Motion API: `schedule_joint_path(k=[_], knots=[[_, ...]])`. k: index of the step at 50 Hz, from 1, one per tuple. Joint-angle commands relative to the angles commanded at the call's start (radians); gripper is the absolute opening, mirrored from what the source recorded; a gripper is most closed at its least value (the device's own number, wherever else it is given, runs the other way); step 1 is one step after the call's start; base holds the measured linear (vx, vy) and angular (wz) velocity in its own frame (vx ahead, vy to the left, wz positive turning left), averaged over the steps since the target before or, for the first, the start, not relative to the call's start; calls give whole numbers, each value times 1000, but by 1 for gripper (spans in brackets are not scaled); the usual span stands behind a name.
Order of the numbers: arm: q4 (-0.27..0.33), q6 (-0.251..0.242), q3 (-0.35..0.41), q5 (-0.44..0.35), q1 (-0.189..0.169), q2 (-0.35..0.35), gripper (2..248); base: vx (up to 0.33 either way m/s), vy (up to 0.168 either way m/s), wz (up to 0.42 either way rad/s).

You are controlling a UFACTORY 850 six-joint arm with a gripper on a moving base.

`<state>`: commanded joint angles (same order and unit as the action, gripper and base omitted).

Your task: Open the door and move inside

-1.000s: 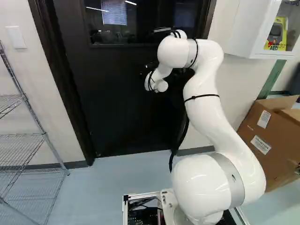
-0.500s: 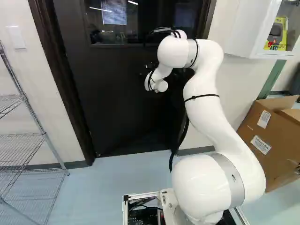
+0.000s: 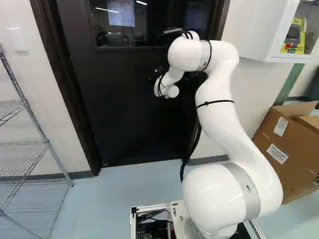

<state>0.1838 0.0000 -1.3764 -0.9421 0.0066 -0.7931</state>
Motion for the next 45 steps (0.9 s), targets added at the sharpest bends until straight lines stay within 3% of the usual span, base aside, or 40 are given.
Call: schedule_joint_path(k=[45], knots=[[0,0,299,0,-47,217,247,0,0,0]])
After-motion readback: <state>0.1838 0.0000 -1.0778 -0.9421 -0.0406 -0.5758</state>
